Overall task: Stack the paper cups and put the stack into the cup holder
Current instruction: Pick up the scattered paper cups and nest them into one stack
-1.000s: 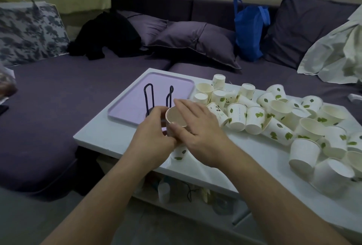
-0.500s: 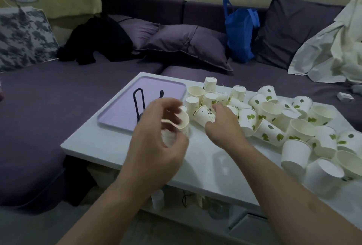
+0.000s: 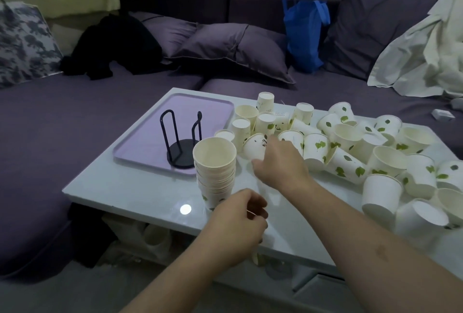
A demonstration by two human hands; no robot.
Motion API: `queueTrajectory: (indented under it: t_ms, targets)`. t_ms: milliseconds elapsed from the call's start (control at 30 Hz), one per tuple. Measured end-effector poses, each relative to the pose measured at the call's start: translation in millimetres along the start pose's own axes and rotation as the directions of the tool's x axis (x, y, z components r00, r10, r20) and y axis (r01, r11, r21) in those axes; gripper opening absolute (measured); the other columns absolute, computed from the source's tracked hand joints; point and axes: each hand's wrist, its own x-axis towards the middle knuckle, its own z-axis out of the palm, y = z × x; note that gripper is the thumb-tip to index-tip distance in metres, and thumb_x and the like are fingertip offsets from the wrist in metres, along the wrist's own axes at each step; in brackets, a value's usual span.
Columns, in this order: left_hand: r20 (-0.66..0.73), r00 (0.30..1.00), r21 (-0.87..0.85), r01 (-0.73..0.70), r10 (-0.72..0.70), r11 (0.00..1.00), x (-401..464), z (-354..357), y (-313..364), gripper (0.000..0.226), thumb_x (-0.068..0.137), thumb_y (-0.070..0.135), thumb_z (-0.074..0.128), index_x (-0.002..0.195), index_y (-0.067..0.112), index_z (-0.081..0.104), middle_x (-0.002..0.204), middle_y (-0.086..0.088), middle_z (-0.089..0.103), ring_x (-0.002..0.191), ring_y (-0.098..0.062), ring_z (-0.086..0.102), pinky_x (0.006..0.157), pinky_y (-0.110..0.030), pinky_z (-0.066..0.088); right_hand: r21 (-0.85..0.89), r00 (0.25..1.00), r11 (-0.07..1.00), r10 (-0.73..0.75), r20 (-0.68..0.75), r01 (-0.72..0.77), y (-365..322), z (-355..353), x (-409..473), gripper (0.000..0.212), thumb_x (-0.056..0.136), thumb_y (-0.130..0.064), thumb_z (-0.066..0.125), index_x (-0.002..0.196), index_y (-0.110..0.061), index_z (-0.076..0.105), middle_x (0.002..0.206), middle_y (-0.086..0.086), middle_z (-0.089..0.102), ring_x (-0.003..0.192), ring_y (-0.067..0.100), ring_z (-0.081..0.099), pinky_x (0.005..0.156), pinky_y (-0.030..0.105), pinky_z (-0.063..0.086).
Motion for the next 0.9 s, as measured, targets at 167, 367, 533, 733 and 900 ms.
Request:
queueTrajectory:
  t_ms: [167,367,533,733,900]
  targets:
    - [0.075,0.981,-0.57,0.191,-0.182,0.799,8,8,16,0.028,0.1,0.031,0.07,0.123,0.018,0.063,0.12,-0.007,0.075,0.11,-0.022,0.075,0.093,-0.045,0.064,0.123,0.992,0.99,0.058,0.115,-0.072,11,-65,-51,0.044,0.086,-0.043,0.069,0.121,-0.024,0.051,0.102,-0.004,0.061,0.09,0.02,0.063,0.071,0.039,0.056]
    - [0.068,0.987,-0.647,0.153,-0.143,0.747,0,22,12,0.06,0.085,0.04,0.084,0.135,0.017,0.062,0.128,-0.008,0.074,0.107,-0.03,0.077,0.083,-0.049,0.066,0.259,0.916,0.965,-0.14,0.376,0.041,35,-83,-119,0.052,0.085,-0.053,0.075,0.129,-0.037,0.054,0.127,-0.015,0.062,0.094,0.01,0.067,0.081,0.037,0.063]
    - [0.019,0.994,-0.498,0.101,-0.106,0.861,-6,34,14,0.107,0.042,0.071,0.094,0.132,0.024,0.059,0.13,0.003,0.067,0.117,-0.029,0.068,0.089,-0.049,0.064,-0.049,0.994,0.995,0.088,0.061,-0.086,91,-99,-110,0.057,0.091,-0.031,0.07,0.143,-0.026,0.049,0.144,-0.005,0.052,0.124,0.025,0.058,0.097,0.043,0.053]
    - [0.008,0.999,-0.478,0.045,-0.047,0.877,-14,48,15,0.089,0.056,0.059,0.093,0.132,0.026,0.06,0.128,0.001,0.07,0.117,-0.029,0.068,0.087,-0.048,0.065,-0.26,0.947,0.912,0.321,-0.023,-0.316,149,-115,-94,0.056,0.078,-0.028,0.077,0.126,-0.014,0.051,0.12,0.005,0.052,0.106,0.033,0.06,0.075,0.04,0.049]
    - [0.029,0.999,-0.484,0.051,-0.042,0.874,-15,52,15,0.075,0.067,0.05,0.093,0.13,0.023,0.063,0.125,-0.002,0.072,0.114,-0.028,0.07,0.083,-0.047,0.066,-0.316,0.942,0.899,0.334,0.043,-0.304,155,-110,-85,0.038,0.08,-0.025,0.074,0.107,-0.016,0.049,0.102,0.003,0.058,0.092,0.028,0.056,0.069,0.037,0.046]
